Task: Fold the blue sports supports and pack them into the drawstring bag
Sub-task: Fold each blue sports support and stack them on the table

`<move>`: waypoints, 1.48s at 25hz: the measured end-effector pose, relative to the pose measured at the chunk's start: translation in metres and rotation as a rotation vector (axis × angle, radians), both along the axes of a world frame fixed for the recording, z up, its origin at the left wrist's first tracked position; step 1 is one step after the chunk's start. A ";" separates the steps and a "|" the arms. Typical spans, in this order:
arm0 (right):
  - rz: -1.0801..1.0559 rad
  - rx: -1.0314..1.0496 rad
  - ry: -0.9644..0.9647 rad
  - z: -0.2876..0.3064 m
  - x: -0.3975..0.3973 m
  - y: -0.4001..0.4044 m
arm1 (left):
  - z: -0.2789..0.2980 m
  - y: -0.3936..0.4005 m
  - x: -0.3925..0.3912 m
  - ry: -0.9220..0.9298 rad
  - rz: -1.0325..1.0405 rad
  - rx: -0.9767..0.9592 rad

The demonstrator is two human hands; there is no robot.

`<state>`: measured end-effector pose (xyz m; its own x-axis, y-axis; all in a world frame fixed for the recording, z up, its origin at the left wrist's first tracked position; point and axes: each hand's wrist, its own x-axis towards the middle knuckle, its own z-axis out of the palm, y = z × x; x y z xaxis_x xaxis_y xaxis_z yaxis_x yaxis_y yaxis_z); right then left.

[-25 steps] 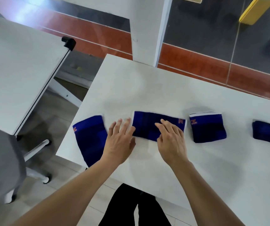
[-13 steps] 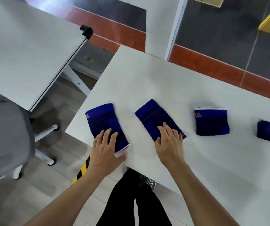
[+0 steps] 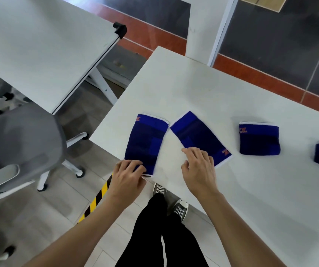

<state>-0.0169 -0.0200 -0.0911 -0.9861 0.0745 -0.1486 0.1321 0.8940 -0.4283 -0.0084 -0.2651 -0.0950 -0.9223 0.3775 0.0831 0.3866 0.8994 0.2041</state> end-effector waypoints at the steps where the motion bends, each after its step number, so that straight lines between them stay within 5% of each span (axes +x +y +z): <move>1: 0.011 -0.006 0.006 -0.001 -0.003 -0.005 | 0.006 -0.003 0.002 -0.027 0.114 0.031; 3: 0.042 -0.021 0.023 0.000 -0.011 -0.015 | 0.024 0.000 0.005 -0.140 0.512 0.169; 6: 0.101 -0.034 0.029 0.003 -0.028 -0.032 | 0.024 0.007 -0.004 -0.584 1.220 0.638; 8: 0.150 -0.035 0.029 0.006 -0.045 -0.042 | 0.016 0.007 -0.008 -0.752 1.311 0.869; 13: 0.362 0.082 -0.116 0.002 -0.082 -0.073 | 0.019 -0.009 -0.014 -0.604 1.248 0.818; 22: 0.211 0.232 -0.202 0.004 -0.069 -0.099 | 0.026 -0.059 -0.029 -0.409 0.928 0.642; 27: -0.078 0.058 -0.111 0.020 -0.031 -0.054 | 0.043 -0.020 -0.066 -0.376 0.795 0.665; 32: -0.527 -0.524 -0.083 0.047 0.007 0.019 | 0.044 0.051 -0.115 -0.421 0.532 0.660; 37: -0.714 -0.479 0.011 0.043 0.008 0.060 | 0.035 0.120 -0.154 -0.422 0.325 0.606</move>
<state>-0.0087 0.0404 -0.0481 -0.7281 0.6097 -0.3132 0.5879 0.3206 -0.7426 -0.1623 -0.1451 -0.0600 -0.9775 0.0861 -0.1927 -0.0941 0.6395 0.7630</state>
